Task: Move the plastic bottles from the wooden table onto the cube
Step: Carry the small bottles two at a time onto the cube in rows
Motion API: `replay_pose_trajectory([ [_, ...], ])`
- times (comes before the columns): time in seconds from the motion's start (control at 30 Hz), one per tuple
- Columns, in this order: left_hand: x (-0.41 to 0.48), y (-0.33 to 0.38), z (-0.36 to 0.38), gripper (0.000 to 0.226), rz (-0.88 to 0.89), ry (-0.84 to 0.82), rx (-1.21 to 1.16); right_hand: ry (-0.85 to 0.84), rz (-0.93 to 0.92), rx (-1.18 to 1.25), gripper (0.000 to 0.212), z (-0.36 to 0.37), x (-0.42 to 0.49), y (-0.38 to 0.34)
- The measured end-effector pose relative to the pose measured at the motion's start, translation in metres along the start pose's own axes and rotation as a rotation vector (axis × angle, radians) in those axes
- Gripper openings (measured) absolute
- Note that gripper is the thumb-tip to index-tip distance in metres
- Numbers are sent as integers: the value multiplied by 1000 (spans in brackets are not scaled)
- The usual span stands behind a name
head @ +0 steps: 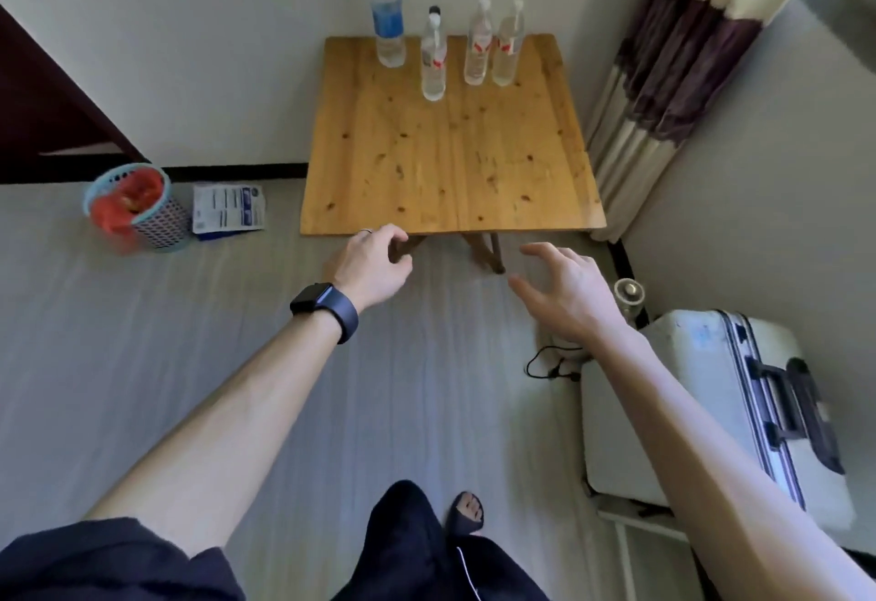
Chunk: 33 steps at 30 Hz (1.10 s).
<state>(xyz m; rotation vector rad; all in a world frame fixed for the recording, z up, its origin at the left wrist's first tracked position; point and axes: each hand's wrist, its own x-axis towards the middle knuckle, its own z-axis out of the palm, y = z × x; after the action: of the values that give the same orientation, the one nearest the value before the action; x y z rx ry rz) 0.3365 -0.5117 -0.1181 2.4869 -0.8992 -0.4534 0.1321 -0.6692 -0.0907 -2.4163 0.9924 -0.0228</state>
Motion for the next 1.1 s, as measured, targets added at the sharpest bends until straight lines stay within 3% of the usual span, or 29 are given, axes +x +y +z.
replay_pose_trajectory([
  [0.67, 405, 5, -43, 36, -21, -93, 5, -8, 100, 34, 49, -34, 389, -14],
  [1.1, 638, 1, -41, 44, -174, -79, -197, -122, 22, 101, 57, -32, 643, -18],
])
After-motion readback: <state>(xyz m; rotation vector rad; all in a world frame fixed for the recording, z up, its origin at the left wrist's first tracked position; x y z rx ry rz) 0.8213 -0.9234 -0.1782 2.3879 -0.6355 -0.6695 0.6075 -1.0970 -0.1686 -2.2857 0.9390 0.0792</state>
